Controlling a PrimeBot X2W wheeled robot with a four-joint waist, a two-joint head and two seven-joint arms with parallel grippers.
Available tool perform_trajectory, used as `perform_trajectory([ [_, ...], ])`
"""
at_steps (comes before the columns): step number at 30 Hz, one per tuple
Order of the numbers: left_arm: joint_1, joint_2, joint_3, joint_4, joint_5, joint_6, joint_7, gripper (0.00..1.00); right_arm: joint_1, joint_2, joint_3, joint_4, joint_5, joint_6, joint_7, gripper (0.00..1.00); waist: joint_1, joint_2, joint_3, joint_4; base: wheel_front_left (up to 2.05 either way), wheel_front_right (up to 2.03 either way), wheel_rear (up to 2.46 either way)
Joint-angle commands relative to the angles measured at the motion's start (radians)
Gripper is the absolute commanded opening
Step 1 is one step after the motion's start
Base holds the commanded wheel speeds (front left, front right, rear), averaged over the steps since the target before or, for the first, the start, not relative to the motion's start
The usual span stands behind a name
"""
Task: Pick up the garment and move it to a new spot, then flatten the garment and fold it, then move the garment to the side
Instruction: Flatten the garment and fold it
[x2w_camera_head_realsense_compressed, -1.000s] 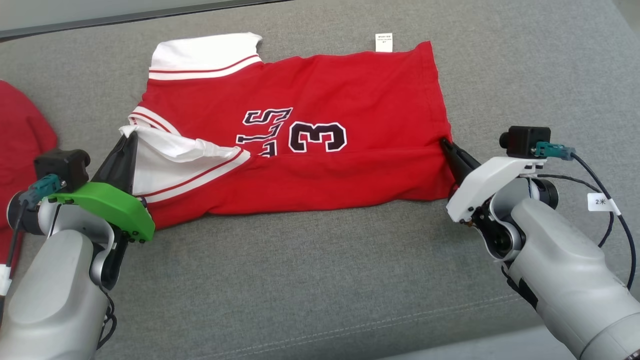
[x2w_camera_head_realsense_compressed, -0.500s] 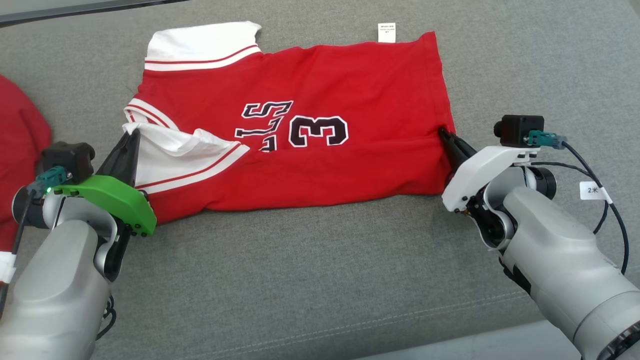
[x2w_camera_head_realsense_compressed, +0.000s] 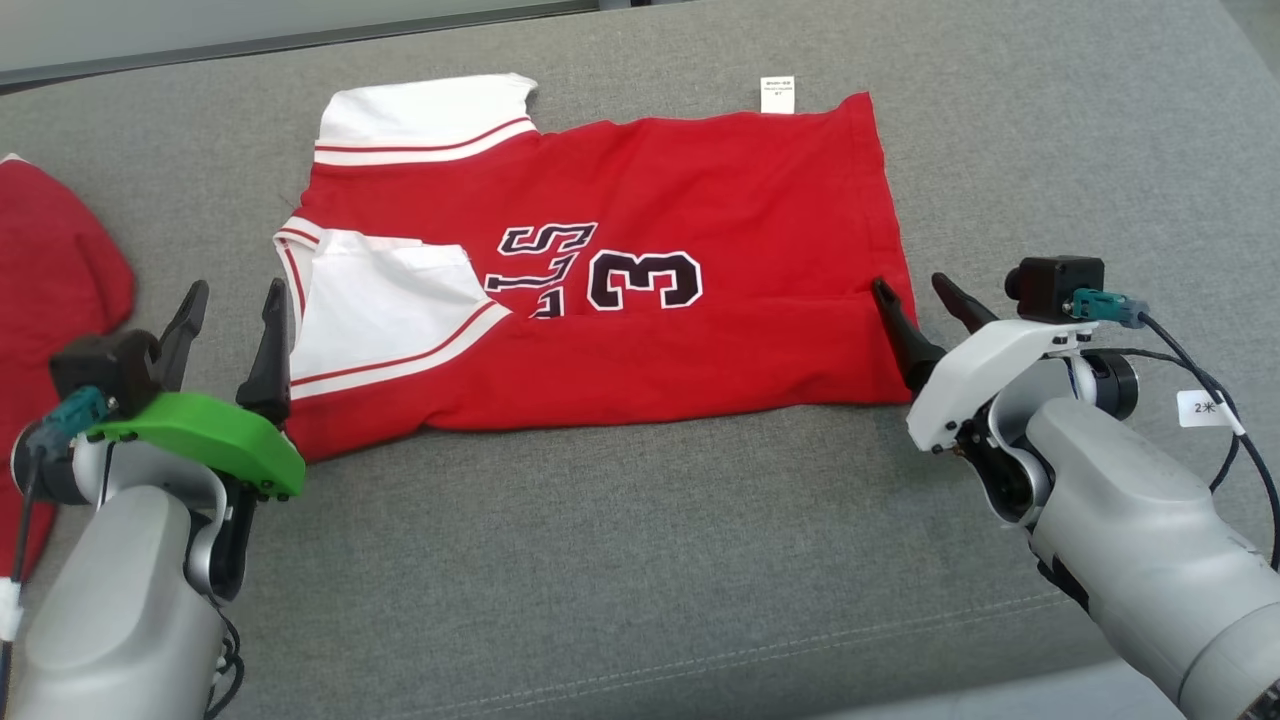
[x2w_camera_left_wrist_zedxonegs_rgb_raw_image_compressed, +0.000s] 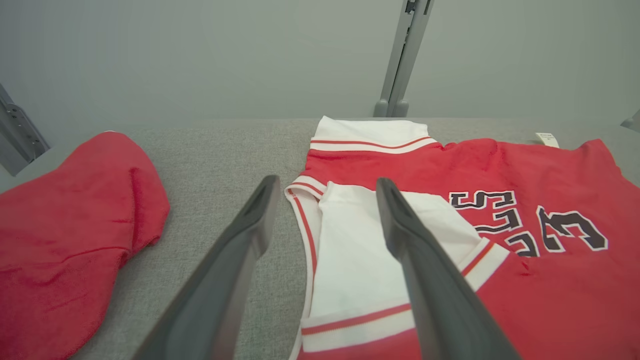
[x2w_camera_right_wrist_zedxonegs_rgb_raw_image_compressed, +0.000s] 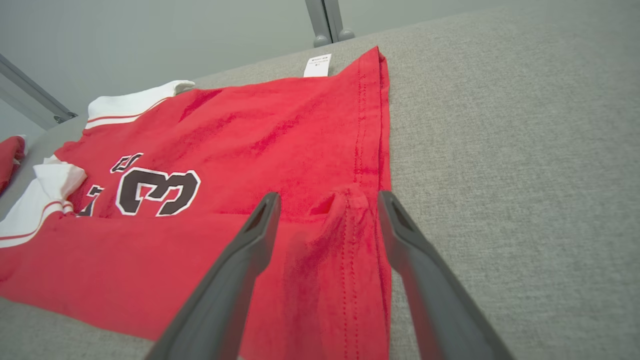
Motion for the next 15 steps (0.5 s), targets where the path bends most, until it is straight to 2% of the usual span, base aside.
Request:
perform_trajectory([
  [1, 0.047, -0.014, 0.032, -0.041, 0.024, 0.011, -0.002, 1.00, 0.014, -0.019, -0.002, -0.017, -0.036, 0.000, -0.007, 1.00, 0.0000, -0.0001, -0.009, 0.005, 0.00, 0.00, 0.00],
  [8, 0.186, -0.066, 0.110, -0.190, 0.127, 0.031, -0.003, 1.00, 0.108, -0.045, -0.130, -0.138, -0.170, 0.000, -0.007, 1.00, 0.0000, -0.0001, -0.013, 0.023, 0.00, 0.00, 0.00],
  [15, 0.238, -0.094, 0.151, -0.212, 0.171, 0.022, -0.003, 1.00, 0.197, -0.041, -0.224, -0.210, -0.283, 0.000, -0.008, 1.00, 0.0000, -0.0001, 0.000, 0.032, 0.00, 0.00, 0.00],
])
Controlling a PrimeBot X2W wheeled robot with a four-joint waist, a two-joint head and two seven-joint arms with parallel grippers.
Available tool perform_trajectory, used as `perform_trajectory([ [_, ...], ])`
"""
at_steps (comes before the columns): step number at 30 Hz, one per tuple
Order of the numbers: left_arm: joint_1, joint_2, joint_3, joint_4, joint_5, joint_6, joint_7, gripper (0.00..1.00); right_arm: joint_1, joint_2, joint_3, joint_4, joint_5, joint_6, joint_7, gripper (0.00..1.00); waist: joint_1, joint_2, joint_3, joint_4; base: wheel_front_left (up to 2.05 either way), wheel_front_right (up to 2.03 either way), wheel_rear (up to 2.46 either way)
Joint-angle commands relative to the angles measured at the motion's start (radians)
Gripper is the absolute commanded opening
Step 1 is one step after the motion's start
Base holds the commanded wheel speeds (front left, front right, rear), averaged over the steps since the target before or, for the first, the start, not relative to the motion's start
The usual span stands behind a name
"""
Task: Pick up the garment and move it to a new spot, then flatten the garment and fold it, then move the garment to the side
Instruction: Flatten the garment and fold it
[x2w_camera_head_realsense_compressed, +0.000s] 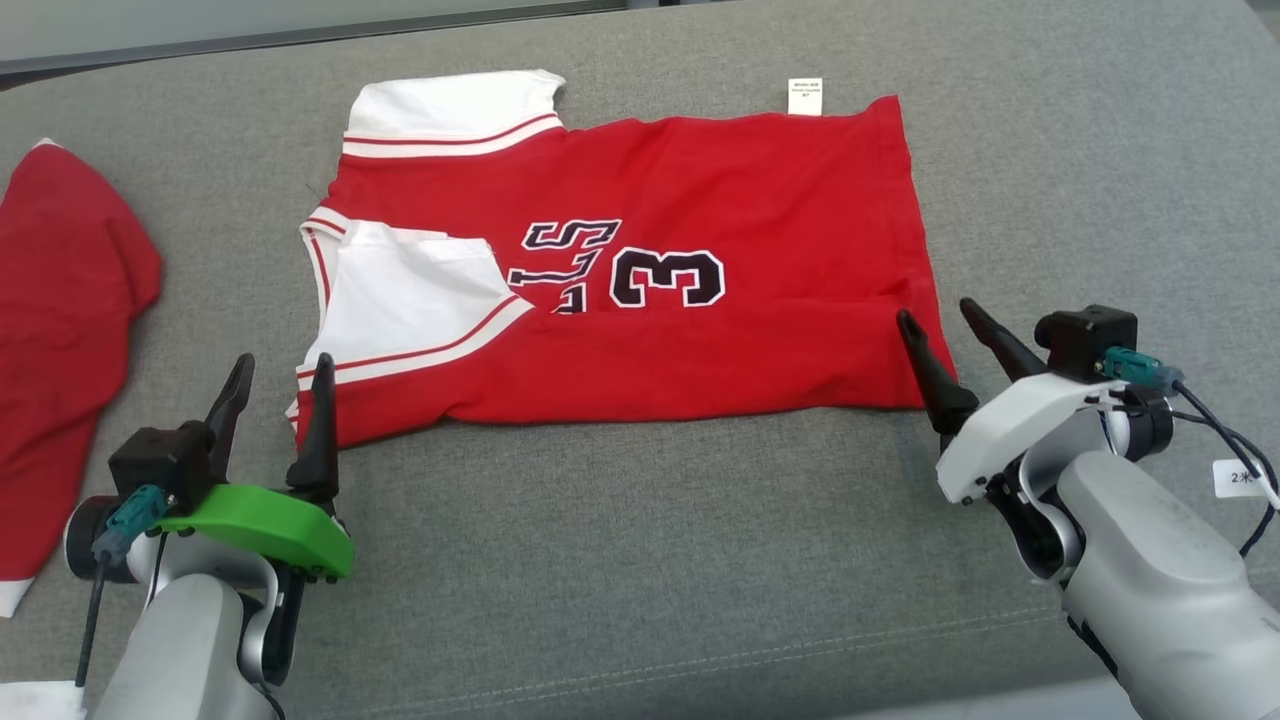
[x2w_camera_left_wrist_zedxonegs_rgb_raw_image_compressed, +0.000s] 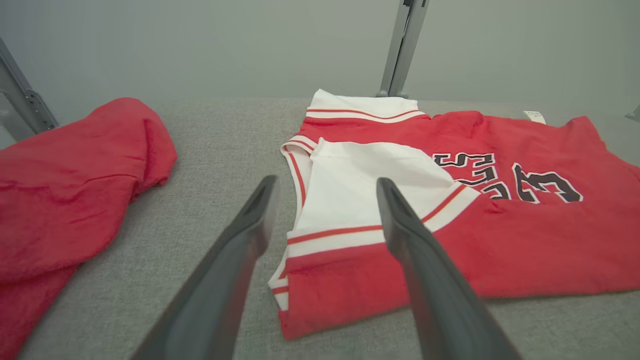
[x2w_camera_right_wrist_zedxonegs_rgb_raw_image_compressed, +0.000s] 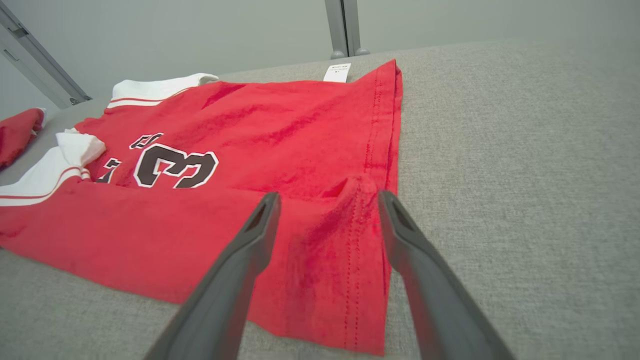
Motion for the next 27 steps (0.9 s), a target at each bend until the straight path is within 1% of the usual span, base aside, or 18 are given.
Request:
perform_trajectory([
  [1, 0.013, -0.002, 0.008, 0.004, 0.009, -0.004, -0.003, 1.00, 0.019, 0.004, -0.011, -0.006, -0.009, 0.000, -0.004, 1.00, 0.0000, -0.0001, 0.004, 0.000, 0.00, 0.00, 0.00],
  [3, 0.023, -0.016, 0.020, 0.012, 0.011, -0.009, -0.003, 1.00, 0.044, 0.010, -0.036, -0.019, -0.031, 0.000, -0.004, 1.00, 0.0000, -0.0001, 0.008, -0.001, 0.00, 0.00, 0.00],
  [6, 0.033, -0.021, 0.040, 0.029, 0.021, -0.016, -0.003, 1.00, 0.076, 0.016, -0.066, -0.027, -0.056, 0.000, -0.004, 1.00, 0.0000, -0.0001, 0.013, -0.004, 0.00, 0.00, 0.00],
  [13, 0.042, -0.037, 0.053, 0.088, 0.066, -0.027, -0.003, 1.00, 0.110, 0.037, -0.106, -0.019, -0.108, 0.000, -0.004, 1.00, 0.0000, -0.0001, 0.021, -0.010, 0.00, 0.00, 0.00],
  [20, 0.016, -0.054, 0.062, 0.165, 0.078, -0.040, -0.003, 1.00, 0.103, 0.058, -0.109, 0.035, -0.116, 0.000, -0.004, 1.00, 0.0000, -0.0001, 0.030, -0.005, 0.00, 0.00, 0.00],
  [27, -0.019, -0.056, 0.071, 0.223, 0.089, -0.047, -0.003, 1.00, 0.080, 0.081, -0.094, 0.072, -0.107, 0.000, -0.004, 1.00, 0.0000, -0.0001, 0.041, -0.006, 0.00, 0.00, 0.00],
])
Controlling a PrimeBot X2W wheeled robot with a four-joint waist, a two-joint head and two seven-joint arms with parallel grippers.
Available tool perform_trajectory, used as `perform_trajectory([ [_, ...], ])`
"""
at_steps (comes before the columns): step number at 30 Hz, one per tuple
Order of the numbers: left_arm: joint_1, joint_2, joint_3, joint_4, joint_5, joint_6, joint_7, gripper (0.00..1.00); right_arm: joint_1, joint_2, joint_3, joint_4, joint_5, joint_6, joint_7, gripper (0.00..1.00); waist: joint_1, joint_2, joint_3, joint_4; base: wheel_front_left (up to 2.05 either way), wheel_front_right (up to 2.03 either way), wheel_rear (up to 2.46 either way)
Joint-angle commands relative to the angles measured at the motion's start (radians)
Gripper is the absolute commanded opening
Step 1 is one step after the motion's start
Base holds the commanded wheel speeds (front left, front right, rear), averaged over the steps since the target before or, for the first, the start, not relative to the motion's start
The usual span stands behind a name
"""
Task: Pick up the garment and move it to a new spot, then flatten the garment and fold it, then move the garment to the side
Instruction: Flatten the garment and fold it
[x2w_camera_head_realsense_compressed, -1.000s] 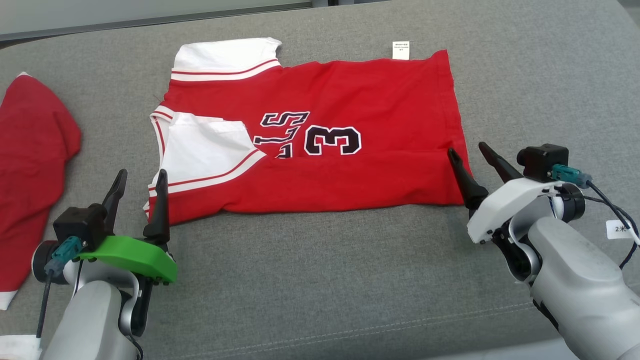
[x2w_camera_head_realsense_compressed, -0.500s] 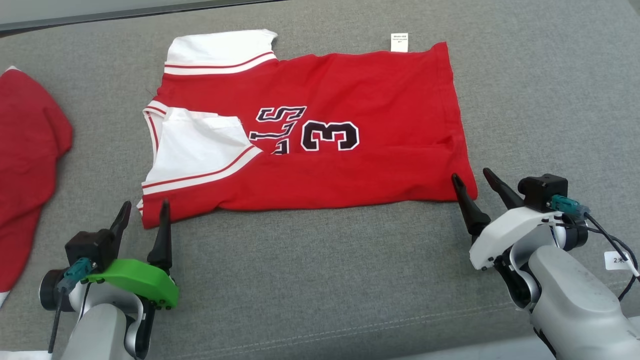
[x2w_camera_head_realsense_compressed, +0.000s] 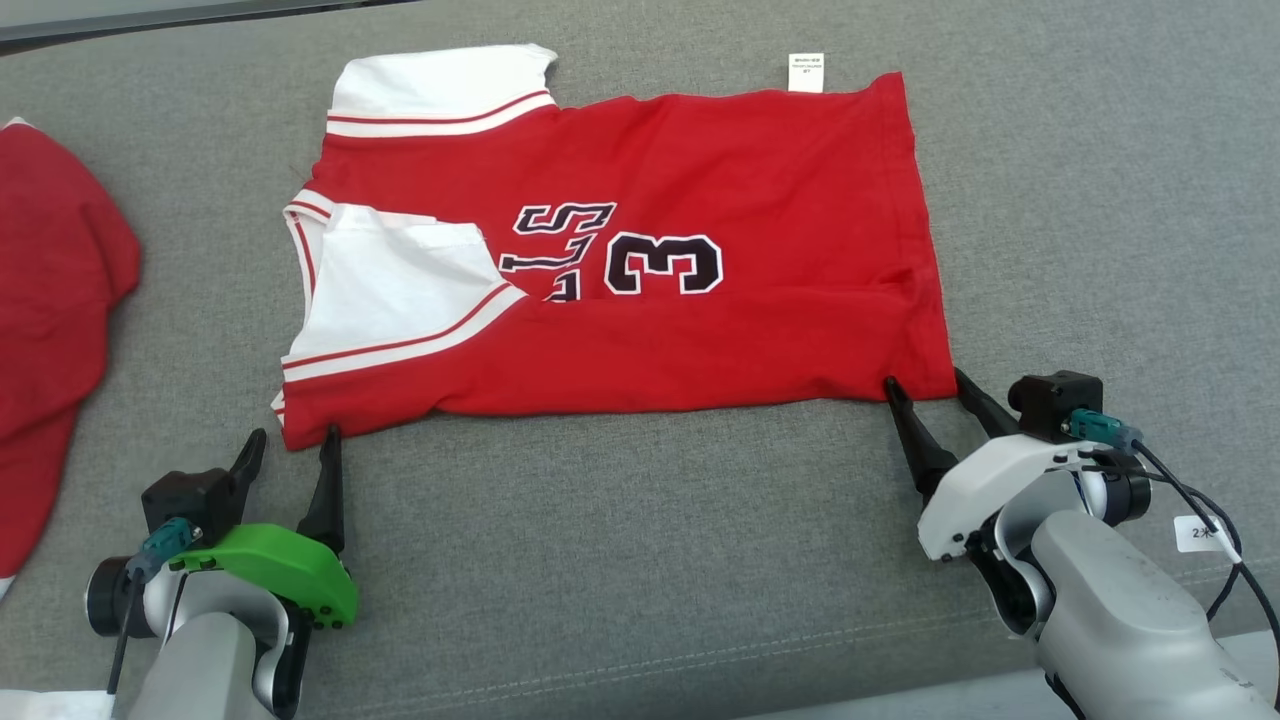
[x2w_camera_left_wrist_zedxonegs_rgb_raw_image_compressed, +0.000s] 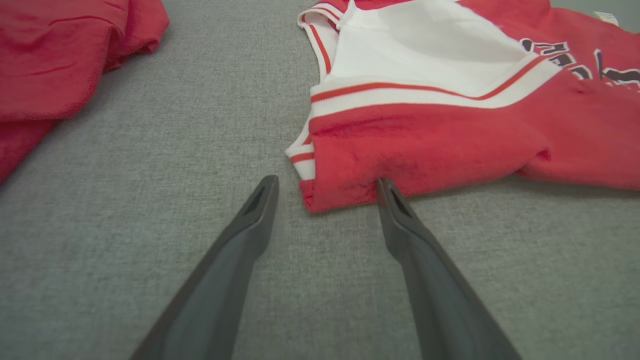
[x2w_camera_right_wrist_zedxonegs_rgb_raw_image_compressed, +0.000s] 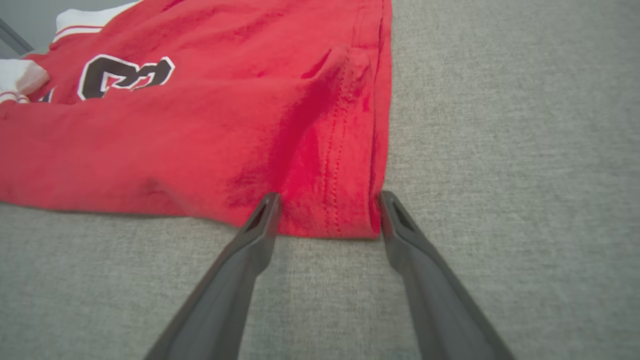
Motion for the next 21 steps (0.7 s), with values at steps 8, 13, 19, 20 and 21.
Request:
perform_trajectory([
  [8, -0.045, -0.004, -0.007, 0.024, 0.022, -0.006, -0.003, 0.30, -0.020, 0.013, 0.021, 0.028, 0.011, 0.000, -0.003, 0.50, 0.0000, -0.0001, 0.013, -0.008, 0.00, 0.00, 0.00],
  [13, -0.045, 0.002, -0.032, 0.007, 0.053, -0.006, -0.003, 0.00, -0.029, 0.020, 0.023, 0.038, 0.010, 0.000, -0.002, 0.00, 0.0000, -0.0001, 0.010, -0.008, 0.00, 0.00, 0.00],
  [19, 0.000, -0.001, -0.033, -0.027, 0.077, -0.007, -0.003, 0.00, -0.011, 0.006, 0.001, 0.009, 0.013, 0.000, -0.002, 0.00, 0.0000, -0.0001, -0.020, 0.000, 0.00, 0.00, 0.00],
  [20, 0.008, -0.002, -0.031, -0.034, 0.078, -0.007, -0.003, 0.00, -0.004, 0.002, -0.006, 0.002, 0.014, 0.000, -0.002, 0.00, 0.0000, -0.0001, -0.029, 0.001, 0.00, 0.00, 0.00],
  [21, 0.021, -0.002, -0.030, -0.041, 0.079, -0.007, -0.003, 0.00, 0.005, -0.003, -0.013, -0.005, 0.015, 0.000, -0.002, 0.00, 0.0000, -0.0001, -0.039, 0.003, 0.00, 0.00, 0.00],
])
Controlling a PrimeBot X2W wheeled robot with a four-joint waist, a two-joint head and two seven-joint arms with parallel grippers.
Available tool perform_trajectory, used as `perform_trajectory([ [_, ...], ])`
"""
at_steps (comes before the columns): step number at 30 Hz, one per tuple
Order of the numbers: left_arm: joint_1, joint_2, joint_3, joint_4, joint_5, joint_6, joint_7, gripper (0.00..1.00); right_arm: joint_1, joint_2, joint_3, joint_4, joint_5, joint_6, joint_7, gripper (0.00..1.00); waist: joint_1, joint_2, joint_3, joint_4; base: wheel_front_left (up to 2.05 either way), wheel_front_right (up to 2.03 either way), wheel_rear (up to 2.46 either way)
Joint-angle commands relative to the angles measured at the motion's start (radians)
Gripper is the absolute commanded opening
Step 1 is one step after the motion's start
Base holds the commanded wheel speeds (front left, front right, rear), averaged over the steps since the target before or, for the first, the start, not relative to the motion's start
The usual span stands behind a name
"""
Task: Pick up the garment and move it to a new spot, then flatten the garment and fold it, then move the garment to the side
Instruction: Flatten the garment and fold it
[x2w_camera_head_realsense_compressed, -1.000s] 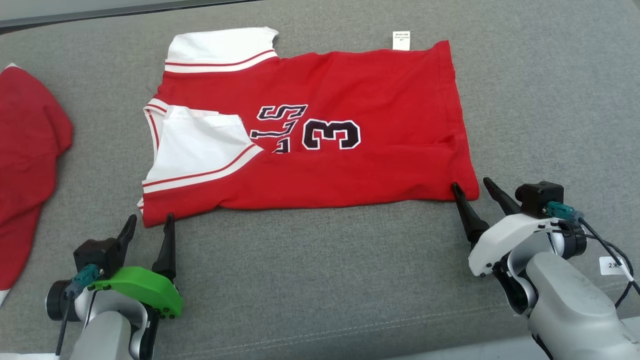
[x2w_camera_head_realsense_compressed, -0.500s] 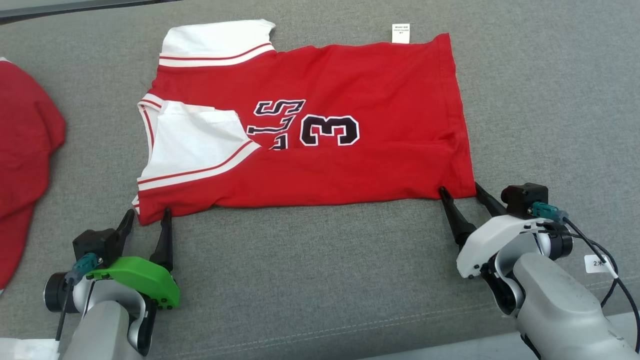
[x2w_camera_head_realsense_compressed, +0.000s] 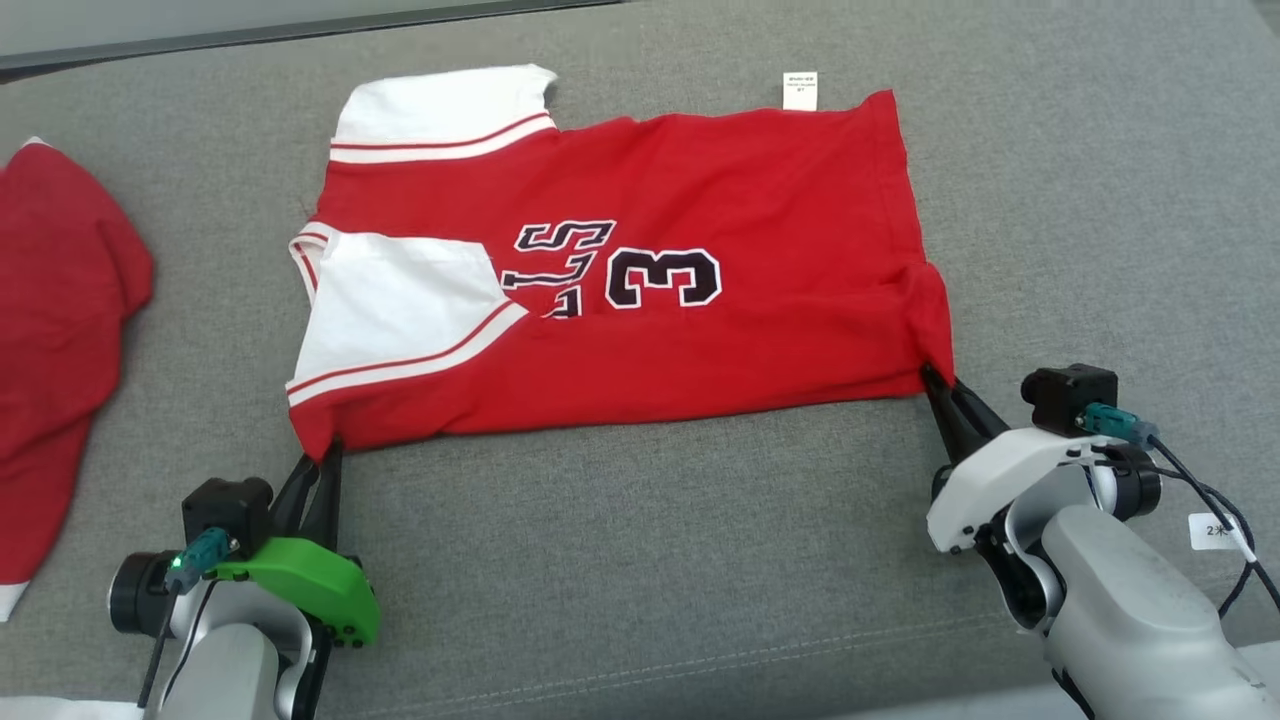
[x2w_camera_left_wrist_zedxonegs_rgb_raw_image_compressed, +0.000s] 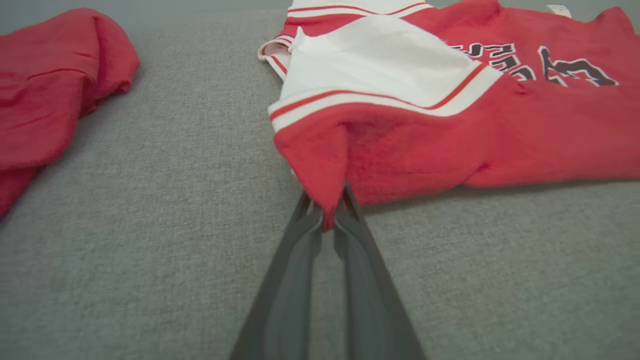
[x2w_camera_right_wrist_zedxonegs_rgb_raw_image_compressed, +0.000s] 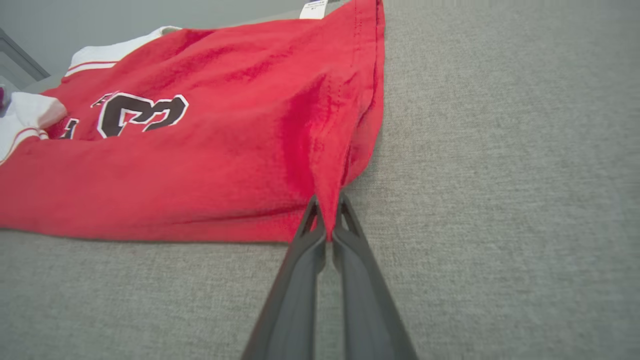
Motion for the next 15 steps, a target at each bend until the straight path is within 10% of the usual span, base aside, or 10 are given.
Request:
perform_trajectory([
  [1, 0.025, 0.001, 0.002, -0.011, 0.007, -0.002, -0.003, 0.00, 0.025, -0.012, -0.009, -0.008, 0.007, 0.000, -0.001, 0.00, 0.0000, -0.0001, -0.028, 0.006, 0.00, 0.00, 0.00],
  [15, 0.237, -0.040, 0.011, -0.113, -0.029, 0.002, -0.003, 0.00, 0.194, -0.092, -0.038, -0.067, 0.056, -0.001, 0.025, 0.00, 0.0000, -0.0001, -0.158, 0.006, 0.00, 0.00, 0.00],
])
